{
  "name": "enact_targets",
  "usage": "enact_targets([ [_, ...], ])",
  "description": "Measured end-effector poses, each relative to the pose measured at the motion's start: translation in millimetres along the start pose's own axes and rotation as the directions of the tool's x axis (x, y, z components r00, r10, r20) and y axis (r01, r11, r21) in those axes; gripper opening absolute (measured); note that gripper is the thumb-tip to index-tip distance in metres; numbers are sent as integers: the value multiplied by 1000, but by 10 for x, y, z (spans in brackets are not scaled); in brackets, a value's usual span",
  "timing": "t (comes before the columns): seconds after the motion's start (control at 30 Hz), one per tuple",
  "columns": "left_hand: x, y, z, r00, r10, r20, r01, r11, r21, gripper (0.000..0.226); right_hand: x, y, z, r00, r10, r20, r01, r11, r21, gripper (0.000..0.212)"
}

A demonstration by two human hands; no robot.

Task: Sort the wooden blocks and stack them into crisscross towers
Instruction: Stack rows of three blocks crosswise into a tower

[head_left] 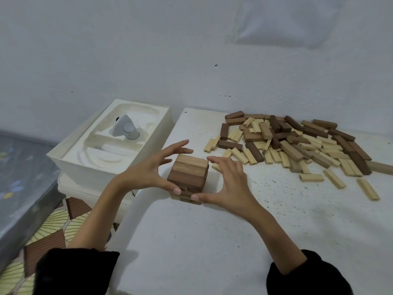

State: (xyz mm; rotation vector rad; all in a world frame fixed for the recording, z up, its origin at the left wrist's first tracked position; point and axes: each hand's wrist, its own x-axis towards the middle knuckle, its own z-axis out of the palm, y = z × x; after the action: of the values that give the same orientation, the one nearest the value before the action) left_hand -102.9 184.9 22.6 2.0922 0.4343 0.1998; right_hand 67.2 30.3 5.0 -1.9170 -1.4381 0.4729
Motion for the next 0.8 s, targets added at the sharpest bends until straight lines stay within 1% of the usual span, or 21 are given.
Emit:
enact_targets([
  [0.13,38,-6,51,1000,4,-12,-5,997,-79,105,6,6,1,1000,-1,22,0,999,41,80],
  [0.37,64,1,93,998,28,-48,-32,995,-89,97,73,30,-41,997,-16,78,10,998,69,77],
  [0.57,54,23,122,998,32,-49,-36,995,-94,95,65,38,-52,993,-21,113,13,997,70,80],
  [0.67,58,24,132,998,29,-48,-34,995,-98,96,48,16,-52,994,-20,107,10,995,94,83],
  [0.73,49,22,130,999,33,-39,-37,994,-99,99,28,10,-40,993,-13,119,-2,992,124,91],
  [0.8,20,3,128,999,24,-33,-28,994,-109,108,-7,5,-12,990,29,137,-55,980,190,104],
])
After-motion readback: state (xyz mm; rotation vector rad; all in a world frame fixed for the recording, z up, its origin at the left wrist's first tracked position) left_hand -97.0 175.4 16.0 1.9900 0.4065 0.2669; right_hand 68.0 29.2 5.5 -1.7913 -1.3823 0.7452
